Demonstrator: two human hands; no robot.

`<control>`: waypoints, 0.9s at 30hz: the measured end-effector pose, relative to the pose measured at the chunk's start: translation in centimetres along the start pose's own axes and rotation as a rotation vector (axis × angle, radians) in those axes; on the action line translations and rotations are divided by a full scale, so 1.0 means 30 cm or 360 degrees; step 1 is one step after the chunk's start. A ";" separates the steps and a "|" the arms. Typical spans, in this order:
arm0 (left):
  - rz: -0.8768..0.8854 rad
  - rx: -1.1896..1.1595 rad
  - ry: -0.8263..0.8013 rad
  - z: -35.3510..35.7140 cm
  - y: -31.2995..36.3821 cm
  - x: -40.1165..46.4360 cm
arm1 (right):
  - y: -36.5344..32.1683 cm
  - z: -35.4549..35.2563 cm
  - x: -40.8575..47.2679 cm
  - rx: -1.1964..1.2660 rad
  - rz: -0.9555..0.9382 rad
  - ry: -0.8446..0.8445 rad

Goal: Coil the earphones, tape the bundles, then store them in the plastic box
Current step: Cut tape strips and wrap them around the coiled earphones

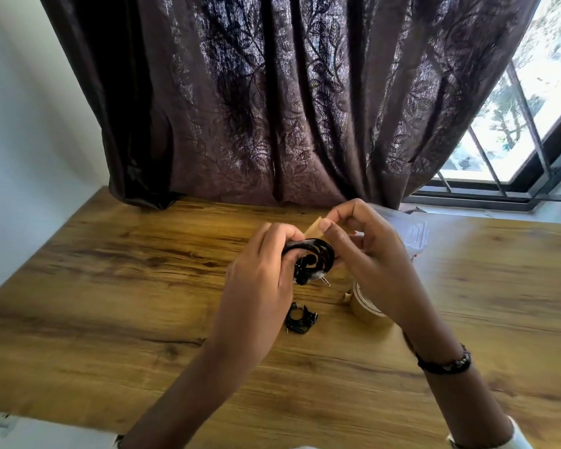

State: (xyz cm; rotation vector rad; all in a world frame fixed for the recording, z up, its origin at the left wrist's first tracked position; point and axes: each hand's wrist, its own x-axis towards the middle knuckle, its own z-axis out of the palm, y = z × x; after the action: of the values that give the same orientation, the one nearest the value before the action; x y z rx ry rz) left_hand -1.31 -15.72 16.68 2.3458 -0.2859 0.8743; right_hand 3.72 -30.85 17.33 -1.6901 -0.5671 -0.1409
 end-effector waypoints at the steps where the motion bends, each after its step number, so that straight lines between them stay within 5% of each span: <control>1: 0.0003 0.0014 0.0000 0.001 0.000 0.000 | -0.001 0.001 0.000 -0.0016 -0.0011 -0.0015; 27: 0.0089 -0.0049 -0.0012 -0.005 0.042 -0.012 | -0.039 0.004 -0.038 0.0510 0.0432 0.0013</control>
State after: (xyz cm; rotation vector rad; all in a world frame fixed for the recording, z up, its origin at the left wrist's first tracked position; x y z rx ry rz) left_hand -2.15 -16.64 17.13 2.3234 -0.3669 0.8813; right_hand 2.20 -30.96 17.89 -1.4356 -0.3288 0.1331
